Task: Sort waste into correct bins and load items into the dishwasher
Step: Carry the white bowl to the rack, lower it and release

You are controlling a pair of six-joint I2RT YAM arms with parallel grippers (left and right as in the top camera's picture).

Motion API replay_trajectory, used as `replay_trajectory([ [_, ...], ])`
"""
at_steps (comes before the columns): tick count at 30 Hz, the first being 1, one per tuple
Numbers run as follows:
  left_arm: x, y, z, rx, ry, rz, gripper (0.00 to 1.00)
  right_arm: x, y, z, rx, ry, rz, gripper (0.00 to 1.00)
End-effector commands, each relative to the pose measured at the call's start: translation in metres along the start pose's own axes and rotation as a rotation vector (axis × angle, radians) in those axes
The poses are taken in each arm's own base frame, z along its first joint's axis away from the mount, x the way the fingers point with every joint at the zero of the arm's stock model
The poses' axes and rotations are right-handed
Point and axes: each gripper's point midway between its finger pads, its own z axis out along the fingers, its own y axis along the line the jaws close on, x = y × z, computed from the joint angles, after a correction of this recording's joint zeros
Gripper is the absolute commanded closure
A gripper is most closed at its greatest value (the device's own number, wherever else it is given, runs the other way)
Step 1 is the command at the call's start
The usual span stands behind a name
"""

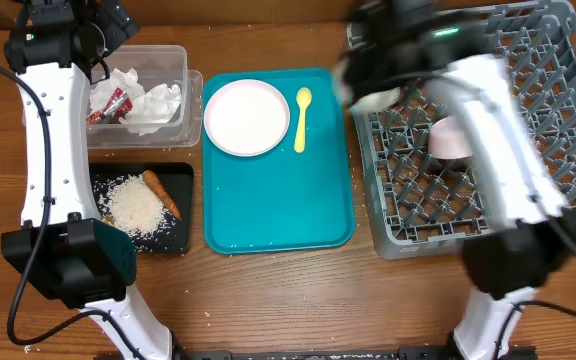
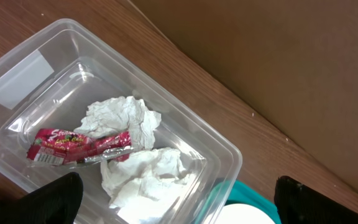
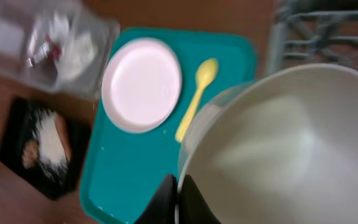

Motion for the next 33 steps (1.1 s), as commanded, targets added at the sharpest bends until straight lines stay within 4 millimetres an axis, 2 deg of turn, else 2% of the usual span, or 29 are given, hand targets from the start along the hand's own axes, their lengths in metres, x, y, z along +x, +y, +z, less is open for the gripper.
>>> replay_trajectory([
  [1, -0.007, -0.005, -0.012, 0.019, -0.025, -0.015, 0.00, -0.018, -0.061, -0.065, -0.141, -0.124, 0.210, 0.96],
  [5, -0.007, -0.005, -0.012, 0.019, -0.025, -0.015, 0.00, -0.012, -0.141, -0.107, -0.219, -0.223, 0.403, 0.96],
  [8, -0.007, -0.005, -0.012, 0.019, -0.025, -0.014, 0.00, 0.004, -0.196, -0.133, -0.263, -0.298, 0.536, 0.96],
  [12, -0.007, -0.005, -0.012, 0.019, -0.025, -0.015, 0.00, 0.030, -0.242, -0.149, -0.401, -0.391, 0.650, 0.96],
  [16, -0.007, -0.005, -0.012, 0.019, -0.025, -0.014, 0.00, 0.044, -0.249, -0.153, -0.635, -0.499, 0.612, 0.96],
  [20, -0.007, -0.005, -0.012, 0.019, -0.025, -0.015, 0.00, 0.059, -0.252, -0.144, -0.781, -0.562, 0.571, 0.96],
  [24, -0.007, -0.005, -0.012, 0.019, -0.025, -0.015, 0.00, 0.070, -0.258, -0.127, -0.801, -0.541, 0.624, 0.96],
  [27, -0.007, -0.005, -0.012, 0.019, -0.025, -0.015, 0.00, 0.075, -0.262, -0.123, -0.792, -0.530, 0.661, 0.96],
  [33, -0.007, -0.005, -0.012, 0.019, -0.025, -0.014, 0.00, 0.095, -0.285, -0.107, -0.658, -0.445, 0.875, 0.96],
])
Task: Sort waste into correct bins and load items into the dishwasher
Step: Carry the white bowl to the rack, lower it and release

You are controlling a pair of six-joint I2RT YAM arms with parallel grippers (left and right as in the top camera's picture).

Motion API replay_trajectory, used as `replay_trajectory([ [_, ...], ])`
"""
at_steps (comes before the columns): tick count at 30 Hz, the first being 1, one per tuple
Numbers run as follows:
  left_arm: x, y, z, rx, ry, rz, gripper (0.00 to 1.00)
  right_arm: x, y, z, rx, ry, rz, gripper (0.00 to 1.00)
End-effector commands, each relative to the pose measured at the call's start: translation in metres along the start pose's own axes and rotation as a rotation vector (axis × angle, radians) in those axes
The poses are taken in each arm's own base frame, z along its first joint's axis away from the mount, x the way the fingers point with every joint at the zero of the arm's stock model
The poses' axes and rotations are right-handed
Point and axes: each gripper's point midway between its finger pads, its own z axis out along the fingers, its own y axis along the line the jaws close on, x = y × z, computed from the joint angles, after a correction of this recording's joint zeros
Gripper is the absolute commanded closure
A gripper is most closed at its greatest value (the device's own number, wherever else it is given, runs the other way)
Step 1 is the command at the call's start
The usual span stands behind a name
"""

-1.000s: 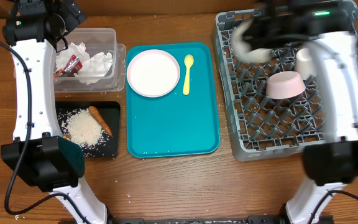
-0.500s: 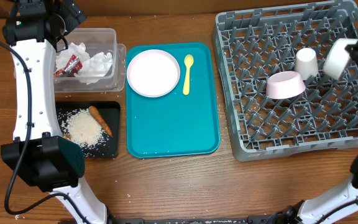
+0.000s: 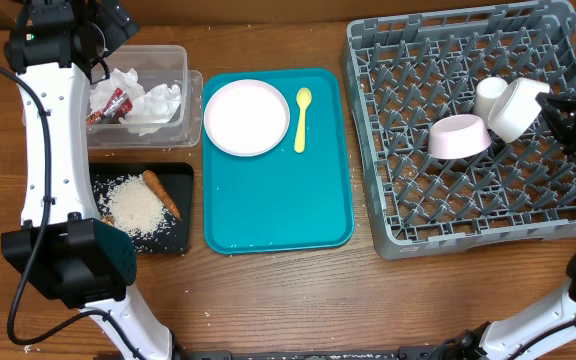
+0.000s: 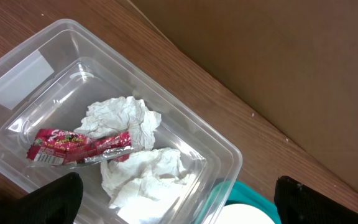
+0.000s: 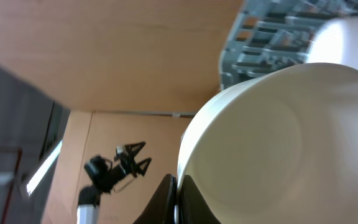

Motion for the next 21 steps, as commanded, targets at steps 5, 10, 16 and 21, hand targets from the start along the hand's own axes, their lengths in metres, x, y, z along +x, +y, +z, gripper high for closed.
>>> replay_trajectory([
  [5, -0.007, -0.005, -0.012, 0.018, -0.025, -0.014, 0.00, 0.003, -0.040, -0.021, 0.196, -0.056, 0.190, 0.96],
  [10, -0.007, -0.005, -0.012, 0.018, -0.025, -0.015, 0.00, 0.002, -0.046, -0.035, 0.241, -0.085, 0.232, 0.82],
  [16, -0.007, -0.005, -0.012, 0.018, -0.025, -0.015, 0.00, -0.007, -0.044, -0.063, 0.451, -0.167, 0.249, 0.60],
  [21, -0.007, -0.005, -0.012, 0.018, -0.025, -0.014, 0.00, -0.016, -0.008, -0.094, 0.706, -0.300, 0.209, 0.44],
])
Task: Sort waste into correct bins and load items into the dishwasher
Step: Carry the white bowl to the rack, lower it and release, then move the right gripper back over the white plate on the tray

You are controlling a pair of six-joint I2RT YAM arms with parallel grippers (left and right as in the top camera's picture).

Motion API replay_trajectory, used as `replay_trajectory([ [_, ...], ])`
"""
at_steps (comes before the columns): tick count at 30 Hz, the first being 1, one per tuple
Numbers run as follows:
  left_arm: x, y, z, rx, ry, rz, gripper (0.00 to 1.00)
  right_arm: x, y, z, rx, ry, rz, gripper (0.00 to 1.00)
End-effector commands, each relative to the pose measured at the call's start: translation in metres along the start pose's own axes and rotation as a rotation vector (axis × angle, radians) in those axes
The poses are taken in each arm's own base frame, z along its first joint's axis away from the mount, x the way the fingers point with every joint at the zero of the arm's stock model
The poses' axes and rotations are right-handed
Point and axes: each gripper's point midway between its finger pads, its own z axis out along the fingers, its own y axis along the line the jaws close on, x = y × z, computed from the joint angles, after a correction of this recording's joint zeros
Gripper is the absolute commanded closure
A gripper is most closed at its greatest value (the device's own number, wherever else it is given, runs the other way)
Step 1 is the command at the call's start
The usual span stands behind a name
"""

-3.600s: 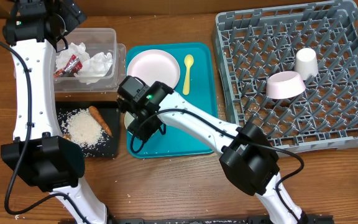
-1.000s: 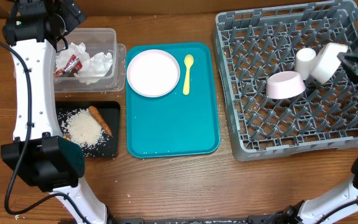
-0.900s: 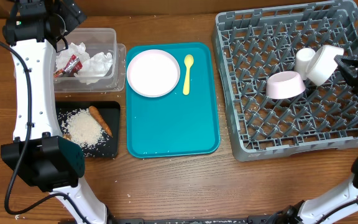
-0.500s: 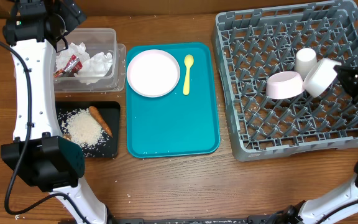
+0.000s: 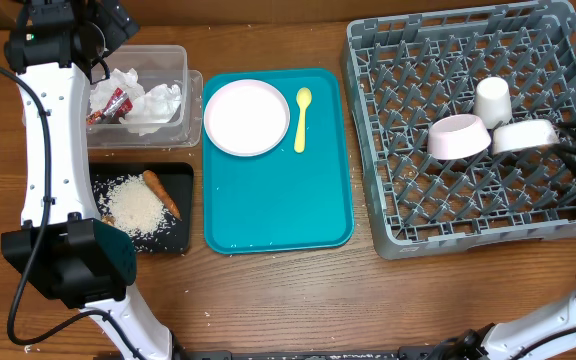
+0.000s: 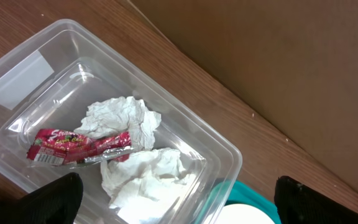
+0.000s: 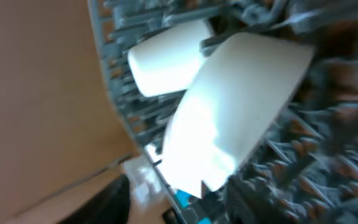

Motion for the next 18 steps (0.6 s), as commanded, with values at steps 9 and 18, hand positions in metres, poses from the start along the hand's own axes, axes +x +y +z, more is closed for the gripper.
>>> replay_trajectory([
  [9, -0.007, -0.005, -0.012, 0.019, -0.025, -0.015, 0.00, 0.059, 0.131, -0.053, 0.146, -0.244, -0.366, 0.37],
  [18, -0.007, -0.005, -0.012, 0.018, -0.025, -0.015, 0.00, 0.210, 0.221, 0.123, 0.118, -0.017, -0.929, 0.12],
])
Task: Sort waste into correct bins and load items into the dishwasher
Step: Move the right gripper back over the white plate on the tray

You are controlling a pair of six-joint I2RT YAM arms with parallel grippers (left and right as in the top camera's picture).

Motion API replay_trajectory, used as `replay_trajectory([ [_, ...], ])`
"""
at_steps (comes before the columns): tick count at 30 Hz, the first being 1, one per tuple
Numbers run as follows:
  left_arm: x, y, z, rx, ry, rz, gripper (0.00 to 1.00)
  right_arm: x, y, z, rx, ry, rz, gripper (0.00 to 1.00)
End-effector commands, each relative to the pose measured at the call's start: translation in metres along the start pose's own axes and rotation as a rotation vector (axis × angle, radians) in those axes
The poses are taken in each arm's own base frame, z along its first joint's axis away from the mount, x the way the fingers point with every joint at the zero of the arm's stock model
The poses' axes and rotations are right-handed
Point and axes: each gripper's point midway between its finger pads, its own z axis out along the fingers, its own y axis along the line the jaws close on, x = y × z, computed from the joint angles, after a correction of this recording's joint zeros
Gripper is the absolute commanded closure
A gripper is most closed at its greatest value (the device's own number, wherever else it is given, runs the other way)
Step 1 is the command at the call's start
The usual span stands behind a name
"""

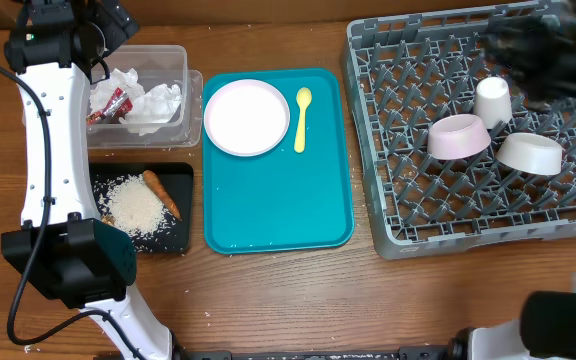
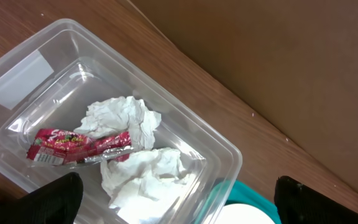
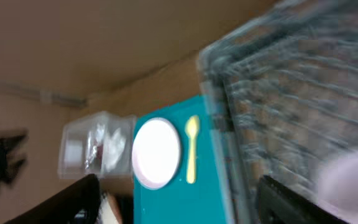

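Note:
A white bowl (image 1: pixel 530 153) rests rim down in the grey dish rack (image 1: pixel 408 215), next to a pink bowl (image 1: pixel 458 135) and a white cup (image 1: pixel 492 100). A white plate (image 1: pixel 246 117) and a yellow spoon (image 1: pixel 302 118) lie on the teal tray (image 1: pixel 278 200); the right wrist view shows the same plate (image 3: pixel 157 152) and spoon (image 3: pixel 191 149). My right gripper (image 3: pixel 182 202) is open and holds nothing; overhead it is a dark blur (image 1: pixel 533 40) above the rack's far right. My left gripper (image 2: pixel 176 202) is open above the clear bin (image 2: pixel 17 74).
The clear bin (image 1: pixel 173 60) holds crumpled tissues (image 2: pixel 120 118) and a red wrapper (image 2: pixel 79 146). A black bin (image 1: pixel 183 175) with rice and a carrot (image 1: pixel 161 194) sits in front of it. The left arm rises along the table's left side.
The white bowl was at my right gripper, low at the rack's right side. It now lies rim down in the rack, let go, and the gripper is open over the rack's far part.
My right gripper held the white bowl near the rack's far left corner, then over the rack's right side by the cup, then low beside the pink bowl. The bowl now sits in the rack, free of the gripper. The left arm stayed still throughout.

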Motion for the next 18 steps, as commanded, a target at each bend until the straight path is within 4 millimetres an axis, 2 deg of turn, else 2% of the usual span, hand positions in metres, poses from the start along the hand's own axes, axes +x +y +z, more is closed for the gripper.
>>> replay_trajectory([
  [1, -0.007, -0.005, -0.012, 0.019, -0.025, -0.015, 0.00, 0.040, 0.051, 0.074, 0.064, 0.062, -0.182, 0.09],
  [2, -0.007, -0.005, -0.012, 0.018, -0.025, -0.015, 0.00, 0.054, 0.063, 0.097, 0.085, 0.076, -0.229, 0.07],
  [5, -0.007, -0.005, -0.012, 0.019, -0.025, -0.014, 0.00, 0.089, 0.079, 0.151, 0.164, 0.094, -0.273, 0.06],
  [6, -0.007, -0.005, -0.012, 0.019, -0.025, -0.014, 0.00, 0.099, 0.081, 0.164, 0.180, 0.102, -0.283, 0.06],
  [9, -0.007, -0.005, -0.012, 0.019, -0.025, -0.015, 0.00, 0.143, 0.089, 0.210, 0.199, 0.163, -0.341, 0.08],
  [14, -0.007, -0.005, -0.012, 0.018, -0.025, -0.015, 0.00, 0.202, 0.097, 0.250, 0.180, 0.271, -0.466, 0.08],
  [18, -0.007, -0.005, -0.012, 0.018, -0.025, -0.015, 0.00, 0.232, 0.107, 0.262, 0.142, 0.321, -0.627, 0.09],
])
